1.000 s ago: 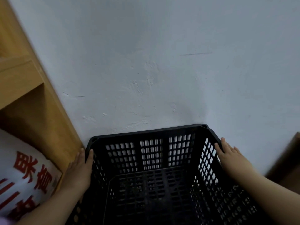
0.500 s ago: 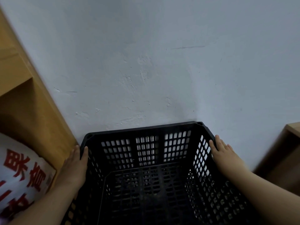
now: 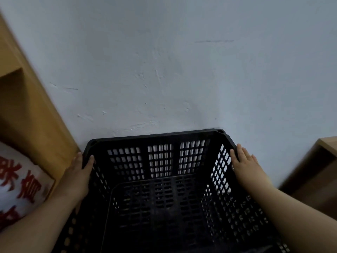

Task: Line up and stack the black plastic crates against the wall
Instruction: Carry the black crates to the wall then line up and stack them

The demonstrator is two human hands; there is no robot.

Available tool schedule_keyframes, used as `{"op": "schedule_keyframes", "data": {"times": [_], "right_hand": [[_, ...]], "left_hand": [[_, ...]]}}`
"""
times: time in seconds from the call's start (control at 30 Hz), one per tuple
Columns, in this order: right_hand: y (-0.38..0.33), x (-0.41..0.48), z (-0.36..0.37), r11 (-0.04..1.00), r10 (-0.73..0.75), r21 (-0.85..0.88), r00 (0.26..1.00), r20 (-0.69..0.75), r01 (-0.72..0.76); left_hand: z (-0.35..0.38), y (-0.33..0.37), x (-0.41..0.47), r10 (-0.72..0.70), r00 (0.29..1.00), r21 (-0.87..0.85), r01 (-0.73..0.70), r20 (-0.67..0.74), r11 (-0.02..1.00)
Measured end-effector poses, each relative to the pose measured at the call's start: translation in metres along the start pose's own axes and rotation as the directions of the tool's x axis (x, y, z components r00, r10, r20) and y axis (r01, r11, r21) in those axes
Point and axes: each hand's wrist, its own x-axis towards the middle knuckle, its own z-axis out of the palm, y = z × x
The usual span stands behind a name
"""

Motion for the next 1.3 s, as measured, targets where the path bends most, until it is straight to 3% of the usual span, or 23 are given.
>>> {"op": "schedule_keyframes", "data": {"times": [0.1, 0.3, 0.5, 0.73, 0.97, 1.13, 1.3], "right_hand": [[-0.001, -0.004, -0.002, 1.000, 0.004, -0.014, 1.000, 0.020, -0.004], [-0.002, -0.012, -0.008, 0.998, 0.010, -0.066, 0.999, 0.050, -0.007], [0.003, -0.019, -0.004, 0.996, -0.037, -0.076, 0.998, 0.049, 0.040], [0.003, -0.020, 0.005, 0.998, -0.045, -0.042, 0.999, -0.019, 0.044], [0.008, -0.014, 0.010, 0.994, -0.087, -0.081, 0.983, -0.164, 0.075], [0.011, -0.005, 0.013, 0.991, -0.074, -0.126, 0.986, -0.152, 0.055], [0.016, 0.001, 0.025, 0.987, -0.142, -0.116, 0.941, -0.308, 0.111]], "left_hand": [[-0.001, 0.003, -0.002, -0.008, 1.000, 0.029, 0.008, -0.006, 1.000], [-0.007, 0.007, -0.019, -0.084, 0.996, 0.245, 0.089, -0.029, 0.966], [-0.005, 0.005, -0.035, -0.069, 0.998, 0.226, 0.067, 0.003, 0.972], [-0.006, 0.005, -0.025, -0.051, 0.999, 0.151, 0.052, -0.009, 0.987], [-0.002, 0.008, -0.026, -0.056, 0.998, 0.213, 0.057, -0.013, 0.975], [-0.001, 0.010, -0.025, -0.078, 0.997, 0.249, 0.079, -0.014, 0.965], [-0.002, 0.011, -0.027, -0.076, 0.997, 0.250, 0.080, -0.025, 0.965]]}}
